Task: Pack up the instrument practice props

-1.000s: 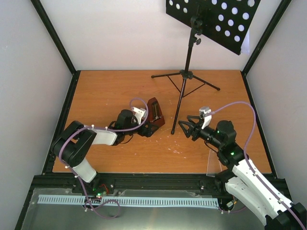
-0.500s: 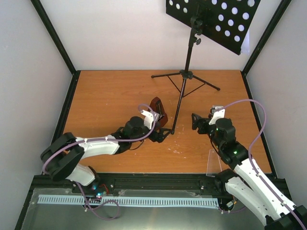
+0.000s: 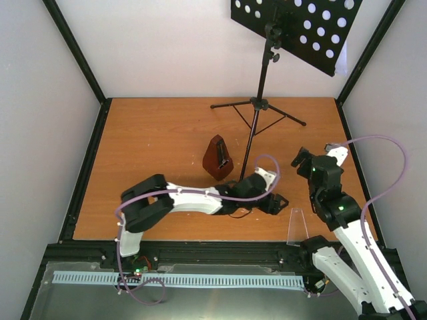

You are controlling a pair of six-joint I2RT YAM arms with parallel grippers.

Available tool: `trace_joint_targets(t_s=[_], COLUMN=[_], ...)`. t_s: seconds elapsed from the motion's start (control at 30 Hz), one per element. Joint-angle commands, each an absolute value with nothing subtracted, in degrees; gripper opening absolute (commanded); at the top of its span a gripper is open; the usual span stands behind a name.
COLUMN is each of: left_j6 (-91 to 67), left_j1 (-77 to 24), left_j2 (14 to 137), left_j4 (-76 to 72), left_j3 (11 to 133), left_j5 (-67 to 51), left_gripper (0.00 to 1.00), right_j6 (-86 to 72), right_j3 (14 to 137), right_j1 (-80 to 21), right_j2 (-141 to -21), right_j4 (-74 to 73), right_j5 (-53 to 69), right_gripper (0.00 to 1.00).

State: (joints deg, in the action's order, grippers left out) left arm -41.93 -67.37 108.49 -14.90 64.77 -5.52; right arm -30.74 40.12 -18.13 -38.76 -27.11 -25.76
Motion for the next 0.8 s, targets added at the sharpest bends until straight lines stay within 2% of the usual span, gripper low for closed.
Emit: trace_joint_targets(t_s=[0.0,0.3,0.53,0.77], left_j6=[-42.15,-41.49,-41.08,-41.26], left_j1=[-70.60,-74.01,-76.93,-78.59], left_j2=[116.32,131.02,135.65,137.77], left_j4=[-5.32,14.49,23.00,29.40], left_j3=[76.65,95.61,103.35,106.55], left_j5=[-8.32,-6.18,-1.47,3.04], left_gripper=[0.74,0.66,0.60,0.41], right_j6=[-33.27,-31.14,-31.55,-32.12], right_j3=[44.08,46.44,46.73,45.82], right_j1=[-17.77,-17.79,-17.84,-17.84], right_j2=[-35.23,-28.36,-26.19,-24.36], right_j4=[-33.39,-35.62,-37.96,-39.14], right_j5=[-36.39,-35.12,-32.85,-31.63], right_gripper=[1.00,1.00,1.00,1.00])
